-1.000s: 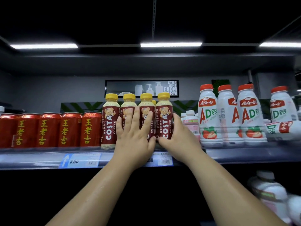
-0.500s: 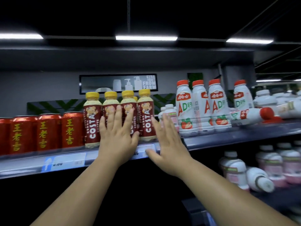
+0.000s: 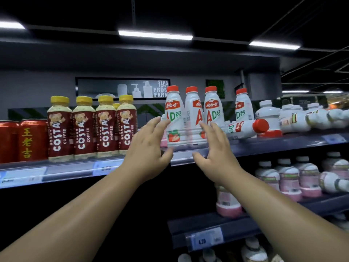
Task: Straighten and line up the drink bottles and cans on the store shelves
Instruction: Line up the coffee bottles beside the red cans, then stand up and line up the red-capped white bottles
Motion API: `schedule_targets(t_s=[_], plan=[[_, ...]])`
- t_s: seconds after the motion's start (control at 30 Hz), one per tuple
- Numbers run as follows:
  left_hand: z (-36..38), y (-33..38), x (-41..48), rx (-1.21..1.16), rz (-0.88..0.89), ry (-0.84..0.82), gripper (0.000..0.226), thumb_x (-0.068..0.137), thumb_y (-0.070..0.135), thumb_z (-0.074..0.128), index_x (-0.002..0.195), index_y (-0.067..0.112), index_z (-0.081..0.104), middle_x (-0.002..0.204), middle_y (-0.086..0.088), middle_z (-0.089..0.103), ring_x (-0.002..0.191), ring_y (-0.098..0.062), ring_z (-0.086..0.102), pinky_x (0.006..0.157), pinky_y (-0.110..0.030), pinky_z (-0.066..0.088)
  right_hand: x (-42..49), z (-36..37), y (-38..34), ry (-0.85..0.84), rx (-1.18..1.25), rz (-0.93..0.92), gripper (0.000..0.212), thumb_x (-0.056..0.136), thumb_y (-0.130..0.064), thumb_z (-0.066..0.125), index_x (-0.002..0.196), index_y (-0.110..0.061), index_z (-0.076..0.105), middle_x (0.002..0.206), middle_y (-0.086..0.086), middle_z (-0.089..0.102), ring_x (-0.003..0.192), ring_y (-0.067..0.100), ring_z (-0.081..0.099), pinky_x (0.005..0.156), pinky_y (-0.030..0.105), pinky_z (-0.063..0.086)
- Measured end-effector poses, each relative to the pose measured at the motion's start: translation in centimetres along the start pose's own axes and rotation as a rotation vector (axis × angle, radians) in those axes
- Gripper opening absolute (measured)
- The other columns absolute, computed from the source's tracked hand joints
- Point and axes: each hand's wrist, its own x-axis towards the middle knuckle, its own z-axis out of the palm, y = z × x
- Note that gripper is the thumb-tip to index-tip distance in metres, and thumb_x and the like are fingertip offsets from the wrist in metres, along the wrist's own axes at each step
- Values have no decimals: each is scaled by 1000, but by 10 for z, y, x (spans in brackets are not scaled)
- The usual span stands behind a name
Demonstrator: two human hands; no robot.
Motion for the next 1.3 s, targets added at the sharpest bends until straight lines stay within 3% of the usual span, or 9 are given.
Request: schedule_targets(t_s=[0.13,0.3,0.4,0.53,0.63,0.8,1.0,1.13,1.3], plan=[[29,19,37,-205,-243,38,79,82,39,68,147,35,22,145,5,36,129,-16,40,104,-36,36,28,-13,33,-37,-5,-69,83,86,-33,66,153,-38,17,163,-5,7,150,16,2,120,43,13],[55,19,70,-409,-465,80,98,68,32,76,142,46,14,127,5,47,111,-15,55,98,-43,48,61,-13,52,22,-25,-150,83,83,-32,66,153,-31,22,161,5,17,149,27,10,120,51,16],[65,11,72,-556,-597,14,108,65,33,74,144,51,3,124,9,57,108,-13,61,100,-48,48,72,1,50,81,-54,-237,81,80,-34,64,153,-24,29,161,11,21,149,31,11,121,52,10],[71,10,65,-470,-582,45,102,54,58,76,135,50,15,116,17,62,106,-9,63,98,-46,50,74,19,46,168,-126,-303,79,80,-38,69,150,-19,39,158,14,29,147,36,19,119,54,5],[71,12,66,-323,-564,93,102,46,71,74,130,37,26,116,11,61,104,-12,62,91,-45,52,73,22,49,235,-111,-292,76,79,-36,70,147,-14,44,150,16,40,138,37,33,113,51,18],[71,5,63,-428,-542,9,87,52,62,79,120,47,28,111,18,61,102,-8,63,91,-43,54,67,21,51,217,-63,-312,67,80,-22,70,141,-7,47,136,16,51,120,34,46,103,48,37],[72,-8,66,-591,-564,-29,85,48,54,85,118,44,39,111,17,65,101,-5,66,91,-40,56,68,22,50,198,-61,-182,70,81,-28,69,142,-10,40,132,9,52,118,28,47,102,43,41],[72,-9,68,-618,-585,-70,73,46,57,85,105,50,43,105,20,67,95,-1,67,88,-38,58,68,24,49,174,-55,-139,74,84,-33,66,146,-12,34,135,7,50,120,27,47,98,43,43],[70,-8,69,-598,-579,-62,72,49,52,83,110,43,48,109,16,67,101,-8,66,90,-42,56,70,28,42,157,-129,-115,79,88,-38,63,151,-13,23,133,9,46,116,27,45,92,44,46]])
